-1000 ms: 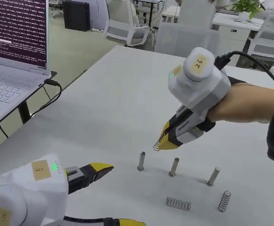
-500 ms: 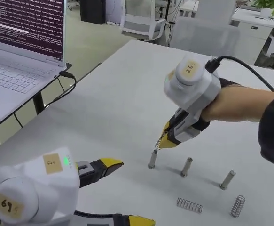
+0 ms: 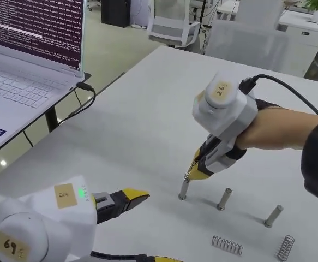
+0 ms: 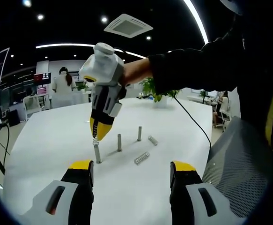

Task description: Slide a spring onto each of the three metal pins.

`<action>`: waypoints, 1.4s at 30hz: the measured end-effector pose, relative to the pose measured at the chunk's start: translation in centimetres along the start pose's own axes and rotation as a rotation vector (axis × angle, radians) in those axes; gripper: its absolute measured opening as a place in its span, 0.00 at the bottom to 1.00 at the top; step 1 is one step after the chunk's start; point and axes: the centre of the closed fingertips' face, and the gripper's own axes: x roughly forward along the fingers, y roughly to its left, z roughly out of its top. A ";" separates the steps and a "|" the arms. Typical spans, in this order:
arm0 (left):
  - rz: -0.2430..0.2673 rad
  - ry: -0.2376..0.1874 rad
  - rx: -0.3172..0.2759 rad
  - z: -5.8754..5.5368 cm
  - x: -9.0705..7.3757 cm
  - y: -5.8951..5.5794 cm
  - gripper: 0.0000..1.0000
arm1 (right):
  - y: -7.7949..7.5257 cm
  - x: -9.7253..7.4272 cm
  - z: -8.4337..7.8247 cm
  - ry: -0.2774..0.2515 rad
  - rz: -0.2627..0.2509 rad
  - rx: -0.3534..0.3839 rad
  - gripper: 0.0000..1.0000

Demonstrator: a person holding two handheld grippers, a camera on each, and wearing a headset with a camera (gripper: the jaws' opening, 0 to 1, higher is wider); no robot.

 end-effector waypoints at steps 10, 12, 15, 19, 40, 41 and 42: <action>0.001 -0.003 -0.010 -0.2 0.0 0.1 0.62 | -0.2 1.1 -0.2 0.024 0.013 -0.002 0.08; 0.000 -0.002 -0.010 -0.2 0.0 0.1 0.62 | -0.2 1.4 -0.3 0.027 0.020 0.001 0.08; 0.001 -0.001 -0.007 -0.2 0.0 0.1 0.62 | -0.3 2.0 -0.5 0.038 0.026 0.004 0.08; 0.002 0.004 -0.007 -0.3 0.0 0.1 0.61 | -0.2 2.9 -0.8 0.061 0.031 -0.005 0.08; 0.015 0.014 -0.009 -0.6 0.0 0.4 0.60 | -0.2 5.6 -2.0 0.112 0.009 -0.038 0.09; 0.016 0.015 -0.007 -0.6 0.0 0.4 0.60 | -0.2 5.6 -2.1 0.113 0.007 -0.045 0.09; 0.016 0.015 -0.007 -0.6 0.0 0.4 0.60 | -0.2 5.6 -2.1 0.111 0.007 -0.049 0.09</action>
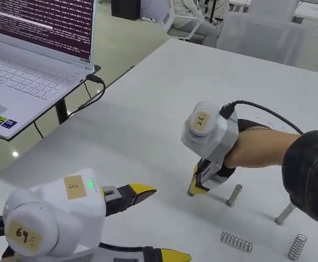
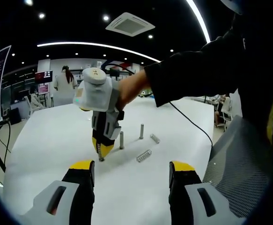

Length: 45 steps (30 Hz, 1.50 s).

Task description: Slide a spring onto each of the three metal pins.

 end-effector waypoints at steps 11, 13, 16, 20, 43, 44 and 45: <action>-0.001 0.003 0.001 -0.1 0.0 0.0 0.60 | 0.0 -0.4 -0.7 -0.001 -0.007 -0.005 0.16; -0.004 0.004 0.001 -0.1 0.1 0.0 0.60 | 0.0 -0.7 -0.8 -0.007 -0.013 0.001 0.18; -0.009 0.008 0.007 -0.1 0.1 -0.1 0.60 | 0.0 -1.5 -0.9 -0.024 -0.025 0.004 0.19; -0.022 0.015 0.016 0.0 0.3 -0.3 0.59 | -0.1 -2.6 -1.1 -0.049 -0.045 0.021 0.20; -0.073 0.033 0.068 0.5 1.6 -0.5 0.58 | 2.8 -10.9 -1.1 -0.273 -0.168 0.124 0.21; -0.075 0.035 0.070 0.4 1.6 -0.5 0.58 | 2.9 -11.1 -1.1 -0.283 -0.169 0.131 0.22; -0.077 0.039 0.072 0.4 1.7 -0.5 0.58 | 3.0 -11.4 -1.3 -0.288 -0.170 0.137 0.22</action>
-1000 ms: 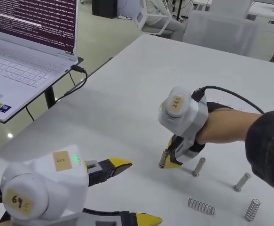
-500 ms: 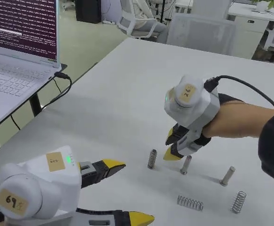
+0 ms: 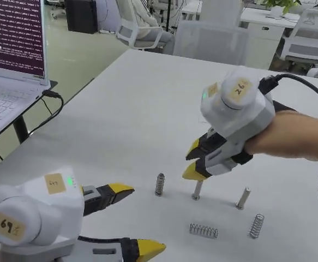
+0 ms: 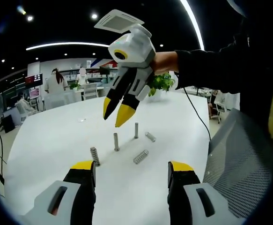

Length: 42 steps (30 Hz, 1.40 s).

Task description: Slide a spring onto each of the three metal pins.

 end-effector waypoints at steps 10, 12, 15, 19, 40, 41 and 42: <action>-0.028 0.008 0.022 0.4 0.9 -0.3 0.58 | 1.6 -2.1 -1.9 -0.021 -0.035 0.042 0.21; -0.039 0.013 0.027 0.4 1.1 -0.4 0.58 | 1.9 -2.5 -2.5 -0.019 -0.043 0.054 0.21; -0.053 0.026 0.036 0.3 1.4 -0.6 0.58 | 2.2 -3.1 -3.4 -0.016 -0.052 0.069 0.21; -0.081 0.043 0.056 0.2 1.8 -1.0 0.57 | 2.8 -3.9 -4.2 -0.020 -0.065 0.087 0.21; -0.279 0.121 0.132 -0.9 7.5 -2.4 0.43 | 5.1 -5.4 -8.4 -0.065 -0.111 0.248 0.21; -0.288 0.125 0.138 -1.0 8.0 -2.5 0.42 | 5.2 -5.4 -8.5 -0.066 -0.112 0.251 0.20; -0.294 0.130 0.140 -1.1 8.3 -2.6 0.41 | 5.2 -5.4 -8.6 -0.065 -0.114 0.253 0.21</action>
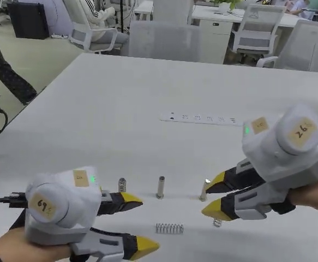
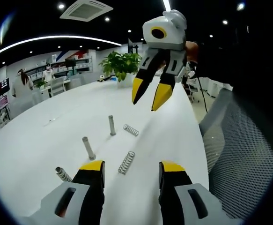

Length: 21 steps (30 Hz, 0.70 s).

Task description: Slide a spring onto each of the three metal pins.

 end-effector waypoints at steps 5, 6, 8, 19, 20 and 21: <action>-0.037 0.027 0.011 -0.8 1.8 0.1 0.35 | 0.1 0.2 -0.6 -0.002 -0.002 0.030 0.20; -0.044 0.034 0.013 -1.0 2.1 0.2 0.34 | 0.2 0.3 -0.9 -0.001 -0.002 0.034 0.20; -0.051 0.043 0.010 -1.4 2.6 0.4 0.34 | 0.3 0.3 -1.2 0.002 -0.002 0.042 0.20; -0.060 0.066 0.008 -2.6 4.4 1.1 0.20 | 0.2 0.3 -2.4 0.007 -0.007 0.086 0.20; -0.061 0.068 0.009 -2.7 4.4 1.1 0.19 | 0.2 0.3 -2.4 0.007 -0.007 0.087 0.20; -0.062 0.075 0.007 -2.9 4.5 1.1 0.19 | 0.3 0.3 -2.4 0.006 -0.005 0.089 0.20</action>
